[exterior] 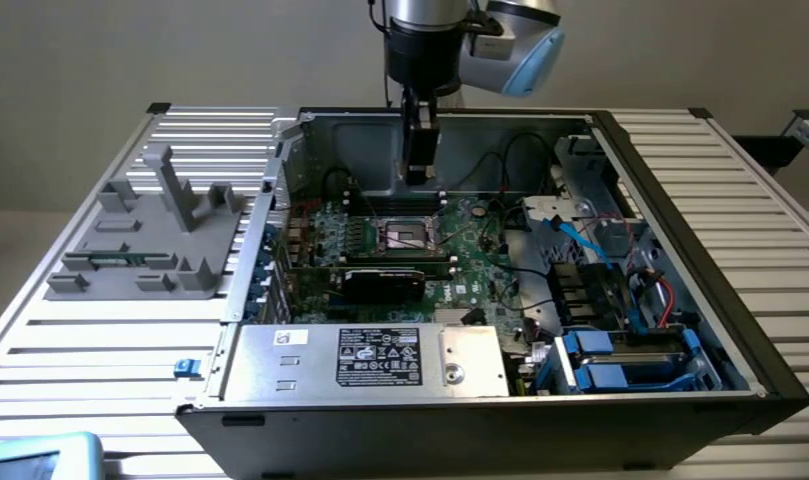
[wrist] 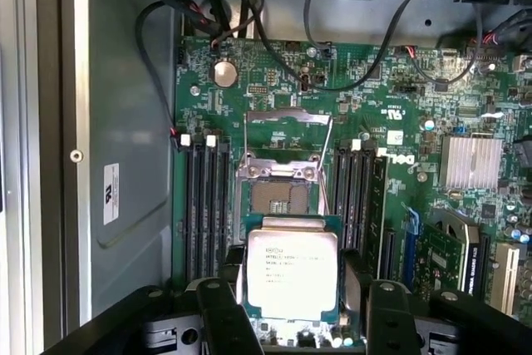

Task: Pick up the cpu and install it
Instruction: 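Place the cpu into insertion slot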

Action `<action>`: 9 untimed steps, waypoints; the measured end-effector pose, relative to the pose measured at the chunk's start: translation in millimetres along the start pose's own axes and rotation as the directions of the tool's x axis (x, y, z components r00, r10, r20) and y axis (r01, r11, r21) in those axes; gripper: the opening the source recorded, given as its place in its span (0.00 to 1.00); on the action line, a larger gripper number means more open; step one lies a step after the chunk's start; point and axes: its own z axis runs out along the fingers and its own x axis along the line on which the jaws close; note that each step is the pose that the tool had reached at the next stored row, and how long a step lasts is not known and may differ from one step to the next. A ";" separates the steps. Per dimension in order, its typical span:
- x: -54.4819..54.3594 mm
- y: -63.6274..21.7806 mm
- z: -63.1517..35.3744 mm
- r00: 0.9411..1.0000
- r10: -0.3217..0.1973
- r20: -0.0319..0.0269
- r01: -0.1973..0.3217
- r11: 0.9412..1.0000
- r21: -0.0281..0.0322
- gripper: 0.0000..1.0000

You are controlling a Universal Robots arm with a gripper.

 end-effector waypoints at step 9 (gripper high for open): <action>-9.5 -0.1 7.2 1.000 0.000 0.000 0.000 1.000 0.000 0.55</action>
